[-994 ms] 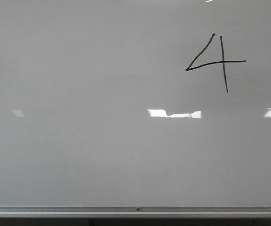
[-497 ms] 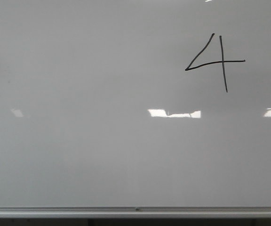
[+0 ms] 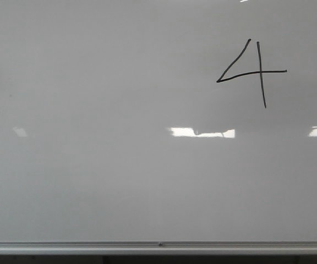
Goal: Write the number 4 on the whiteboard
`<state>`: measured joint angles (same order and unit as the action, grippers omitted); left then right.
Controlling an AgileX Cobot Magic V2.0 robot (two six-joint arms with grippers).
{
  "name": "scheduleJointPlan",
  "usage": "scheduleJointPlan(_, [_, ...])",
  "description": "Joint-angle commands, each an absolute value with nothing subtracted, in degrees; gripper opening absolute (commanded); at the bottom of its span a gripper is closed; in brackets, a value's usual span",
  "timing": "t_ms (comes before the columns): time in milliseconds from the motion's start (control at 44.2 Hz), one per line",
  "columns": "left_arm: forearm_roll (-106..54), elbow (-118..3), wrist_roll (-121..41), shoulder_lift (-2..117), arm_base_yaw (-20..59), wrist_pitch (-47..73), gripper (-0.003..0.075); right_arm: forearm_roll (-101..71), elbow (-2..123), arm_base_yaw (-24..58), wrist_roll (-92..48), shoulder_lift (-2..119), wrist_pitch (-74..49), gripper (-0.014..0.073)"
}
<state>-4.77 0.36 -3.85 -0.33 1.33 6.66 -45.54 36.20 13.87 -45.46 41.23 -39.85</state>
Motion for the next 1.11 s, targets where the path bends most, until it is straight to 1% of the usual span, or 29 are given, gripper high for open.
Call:
scheduleJointPlan(0, [-4.9, 0.7, -4.1, -1.2, 1.8, 1.7, -0.0020, -47.4, 37.6, 13.6, -45.5, 40.9, -38.0, -0.0062])
scheduleJointPlan(339, [-4.9, 0.7, -4.1, -1.2, 1.8, 1.7, -0.0020, -47.3, 37.6, 13.6, -45.6, 41.0, -37.6, -0.0062])
scheduleJointPlan(429, [-4.9, 0.7, -4.1, -1.2, 1.8, 1.7, -0.0020, -44.5, 37.5, 13.6, -45.5, 40.6, -34.8, -0.0062])
scheduleJointPlan(520, [-4.9, 0.7, -4.1, -1.2, 1.8, 1.7, -0.0020, -40.3, 35.4, 13.6, -44.2, 38.1, -28.9, -0.0062])
scheduleJointPlan(655, [-4.9, 0.7, -4.1, -1.2, 1.8, 1.7, -0.0020, -33.5, 27.5, 13.6, -34.9, 31.0, -15.7, -0.0062])
scheduleJointPlan(791, [-4.9, 0.7, -4.1, -1.2, 1.8, 1.7, -0.0020, -25.2, 16.8, 13.5, -23.6, 23.3, -1.3, -0.0062])
scheduleJointPlan(836, [-4.9, 0.7, -4.1, -1.2, 1.8, 1.7, -0.0020, -21.9, 13.7, 13.2, -20.1, 21.2, 1.5, -0.0062])
scheduleJointPlan(949, [-4.9, 0.7, -4.1, -1.2, 1.8, 1.7, -0.0020, -13.0, 7.4, 10.5, -10.6, 16.2, 4.9, -0.0062])
scheduleJointPlan(1085, [-4.9, 0.7, -4.1, -1.2, 1.8, 1.7, -0.0020, -7.4, 2.5, 4.8, -1.8, 11.1, 3.6, -0.0062])
